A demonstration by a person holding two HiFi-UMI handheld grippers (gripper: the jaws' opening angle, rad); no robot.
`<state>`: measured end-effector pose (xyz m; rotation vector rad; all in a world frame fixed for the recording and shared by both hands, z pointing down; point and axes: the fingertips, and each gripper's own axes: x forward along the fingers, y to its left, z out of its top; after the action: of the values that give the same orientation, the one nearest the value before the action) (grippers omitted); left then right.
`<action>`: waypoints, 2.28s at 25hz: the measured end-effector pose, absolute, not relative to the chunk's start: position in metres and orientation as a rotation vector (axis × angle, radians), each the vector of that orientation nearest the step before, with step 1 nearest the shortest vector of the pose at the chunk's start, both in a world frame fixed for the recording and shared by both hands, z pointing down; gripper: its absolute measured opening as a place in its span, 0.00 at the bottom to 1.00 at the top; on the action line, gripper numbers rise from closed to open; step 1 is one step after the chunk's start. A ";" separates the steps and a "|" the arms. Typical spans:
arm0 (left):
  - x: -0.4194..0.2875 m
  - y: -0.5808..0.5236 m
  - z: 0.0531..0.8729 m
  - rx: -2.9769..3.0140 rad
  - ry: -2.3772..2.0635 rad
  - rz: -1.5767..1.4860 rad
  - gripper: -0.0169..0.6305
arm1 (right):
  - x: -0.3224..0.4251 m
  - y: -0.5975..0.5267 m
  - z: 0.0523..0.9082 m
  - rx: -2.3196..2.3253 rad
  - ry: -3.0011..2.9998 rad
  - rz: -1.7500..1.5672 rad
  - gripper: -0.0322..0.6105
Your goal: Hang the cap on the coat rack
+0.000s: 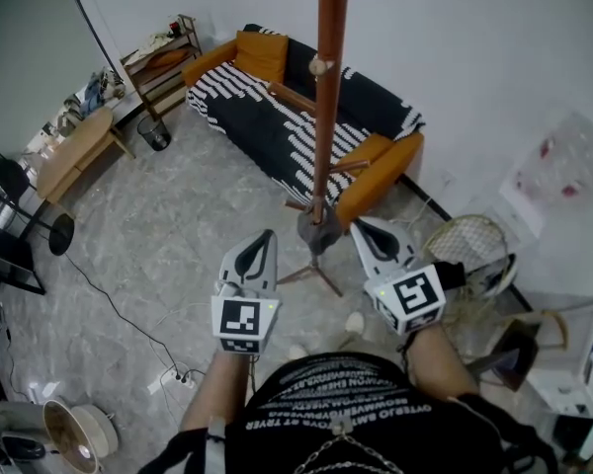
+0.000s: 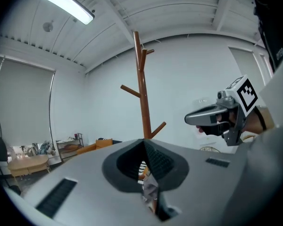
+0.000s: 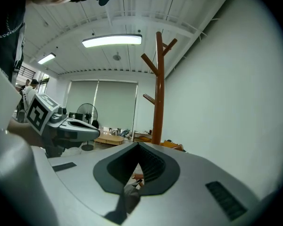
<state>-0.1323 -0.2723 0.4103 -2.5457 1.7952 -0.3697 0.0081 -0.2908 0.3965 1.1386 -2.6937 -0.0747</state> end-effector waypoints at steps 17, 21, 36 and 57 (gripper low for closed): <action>-0.133 -0.265 0.390 -2.594 1.684 -0.347 0.03 | 0.012 -0.271 0.390 1.262 -2.644 -0.059 0.05; -0.133 -0.268 0.386 -2.595 1.675 -0.348 0.03 | 0.012 -0.272 0.386 1.263 -2.639 -0.076 0.05; -0.133 -0.265 0.394 -2.600 1.694 -0.367 0.03 | 0.009 -0.273 0.388 1.234 -2.650 -0.076 0.05; -0.125 -0.266 0.409 -2.644 1.667 -0.405 0.03 | 0.011 -0.269 0.390 1.224 -2.655 -0.076 0.05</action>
<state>-0.1246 -0.2661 0.4086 -2.6441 1.6669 -0.4054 0.0112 -0.2690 0.3896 1.2244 -2.6553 -0.0757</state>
